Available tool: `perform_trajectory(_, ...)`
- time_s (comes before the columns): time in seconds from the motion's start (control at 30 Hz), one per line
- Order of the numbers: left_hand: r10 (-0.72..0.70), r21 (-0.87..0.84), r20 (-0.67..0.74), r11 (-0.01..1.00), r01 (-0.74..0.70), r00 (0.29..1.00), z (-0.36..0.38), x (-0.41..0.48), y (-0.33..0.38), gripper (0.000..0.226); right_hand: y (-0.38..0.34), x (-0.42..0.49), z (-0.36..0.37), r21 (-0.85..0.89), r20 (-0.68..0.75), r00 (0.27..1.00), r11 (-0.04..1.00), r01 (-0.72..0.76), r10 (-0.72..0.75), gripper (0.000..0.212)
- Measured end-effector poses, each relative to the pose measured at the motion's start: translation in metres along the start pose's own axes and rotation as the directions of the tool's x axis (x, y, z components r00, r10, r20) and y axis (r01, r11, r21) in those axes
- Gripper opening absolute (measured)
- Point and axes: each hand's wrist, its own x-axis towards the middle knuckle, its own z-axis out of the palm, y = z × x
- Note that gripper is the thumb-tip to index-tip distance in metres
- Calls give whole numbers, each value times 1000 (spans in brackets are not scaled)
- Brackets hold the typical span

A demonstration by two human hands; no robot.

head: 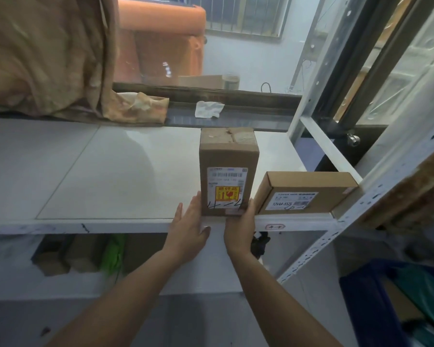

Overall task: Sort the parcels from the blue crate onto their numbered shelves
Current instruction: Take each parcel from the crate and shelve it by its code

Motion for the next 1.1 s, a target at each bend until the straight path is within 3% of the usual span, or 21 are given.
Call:
perform_trajectory(0.1,-9,27,13,1000,9,1000,3,-1,0,81,-2,-8,6,29,-81,996,999,-39,41,43)
perform_trajectory(0.23,-51,14,17,999,51,999,4,1,3,83,-5,-1,7,-23,4,993,993,-114,114,55)
perform_trajectory(0.37,-71,41,40,997,70,997,5,3,3,84,-4,11,1,-128,75,977,974,-188,199,60)
perform_trajectory(0.57,-144,12,62,990,143,988,-2,-4,3,92,-3,-19,-7,24,17,978,977,-210,209,72)
perform_trajectory(0.63,-155,54,80,987,151,985,-11,-14,0,93,-1,-38,-16,-52,11,975,974,-222,223,71)
perform_trajectory(0.77,-155,223,125,967,125,980,-51,-40,-4,89,-17,-68,-29,-307,292,952,952,2,92,64)
perform_trajectory(0.83,-127,345,150,936,68,981,-81,-51,-13,86,-38,-70,-22,-479,466,884,850,219,34,66)
perform_trajectory(0.9,-139,417,146,906,67,979,-118,-62,-24,85,-62,-69,-7,-595,621,784,640,486,-18,71)
perform_trajectory(1.0,-221,477,120,868,138,968,-182,-80,-40,86,-112,-75,26,-531,804,588,339,777,-89,73)
perform_trajectory(1.1,-304,487,55,839,240,951,-258,-100,-54,83,-169,-92,68,-415,889,435,147,898,-143,70)
